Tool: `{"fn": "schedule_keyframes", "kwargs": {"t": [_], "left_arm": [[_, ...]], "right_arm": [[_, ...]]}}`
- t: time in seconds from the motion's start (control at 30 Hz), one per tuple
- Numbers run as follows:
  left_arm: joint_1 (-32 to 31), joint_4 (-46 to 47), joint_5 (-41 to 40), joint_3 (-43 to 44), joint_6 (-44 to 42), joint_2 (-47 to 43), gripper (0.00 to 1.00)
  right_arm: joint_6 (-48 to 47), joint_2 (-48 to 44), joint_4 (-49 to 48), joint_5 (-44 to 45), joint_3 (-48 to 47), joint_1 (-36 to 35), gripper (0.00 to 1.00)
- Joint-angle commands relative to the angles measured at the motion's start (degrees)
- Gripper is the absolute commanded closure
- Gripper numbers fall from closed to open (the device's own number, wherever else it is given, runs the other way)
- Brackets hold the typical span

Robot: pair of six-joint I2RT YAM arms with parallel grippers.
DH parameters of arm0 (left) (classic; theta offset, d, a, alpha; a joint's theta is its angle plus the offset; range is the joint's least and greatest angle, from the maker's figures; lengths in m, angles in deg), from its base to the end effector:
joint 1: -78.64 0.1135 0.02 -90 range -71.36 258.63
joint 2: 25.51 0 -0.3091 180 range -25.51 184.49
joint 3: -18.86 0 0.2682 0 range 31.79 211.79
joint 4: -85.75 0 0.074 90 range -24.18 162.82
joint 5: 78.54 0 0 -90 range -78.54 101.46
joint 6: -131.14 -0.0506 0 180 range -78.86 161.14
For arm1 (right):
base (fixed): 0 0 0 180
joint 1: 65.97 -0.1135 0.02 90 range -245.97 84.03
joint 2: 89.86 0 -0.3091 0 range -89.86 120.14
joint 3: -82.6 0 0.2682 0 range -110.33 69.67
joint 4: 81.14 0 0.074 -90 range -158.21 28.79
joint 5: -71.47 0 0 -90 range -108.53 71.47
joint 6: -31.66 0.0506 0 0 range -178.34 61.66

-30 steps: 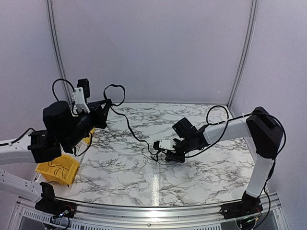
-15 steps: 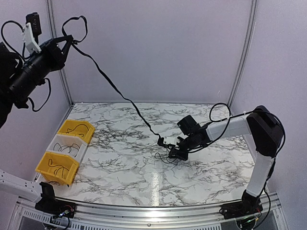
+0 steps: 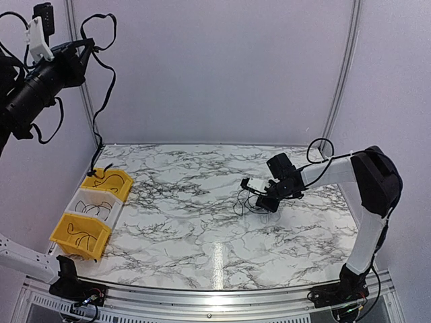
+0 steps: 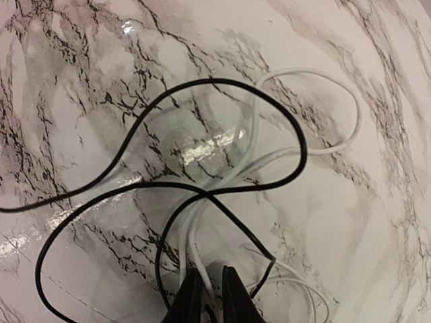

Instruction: Untangle the cables

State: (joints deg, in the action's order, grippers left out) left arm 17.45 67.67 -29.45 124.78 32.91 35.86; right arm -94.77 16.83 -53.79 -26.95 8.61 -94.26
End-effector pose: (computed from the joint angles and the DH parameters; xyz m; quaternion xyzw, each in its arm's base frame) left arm 0.1078 -0.1273 0.6230 0.0366 0.5747 -0.1905 0.7951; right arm 0.3455 0.1944 0.1572 -0.5317 0.8037 0.0524 0.2621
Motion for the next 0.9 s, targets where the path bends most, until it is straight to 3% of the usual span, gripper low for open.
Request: {"fn": "schedule_keyframes", "kwargs": {"t": [0.0, 0.23, 0.47, 0.87], "left_arm": [[0.0, -0.8, -3.8, -0.9, -4.3, 0.6, 1.00], [0.3, -3.7, -7.4, -3.6, -7.0, 4.1, 1.00], [5.4, -8.9, -4.7, -3.2, -2.3, 7.5, 1.00], [21.6, -14.1, 6.1, -4.5, 5.5, 10.1, 1.00]], "right_arm": [[-0.3, -0.1, 5.8, 3.1, 1.0, 0.7, 0.84], [0.0, -1.9, 7.2, 1.3, 0.5, 0.7, 0.63], [-0.1, -6.1, 7.3, -0.3, 0.9, 0.7, 0.46], [-1.0, -6.6, 7.6, 0.2, 1.5, 0.7, 0.44]]}}
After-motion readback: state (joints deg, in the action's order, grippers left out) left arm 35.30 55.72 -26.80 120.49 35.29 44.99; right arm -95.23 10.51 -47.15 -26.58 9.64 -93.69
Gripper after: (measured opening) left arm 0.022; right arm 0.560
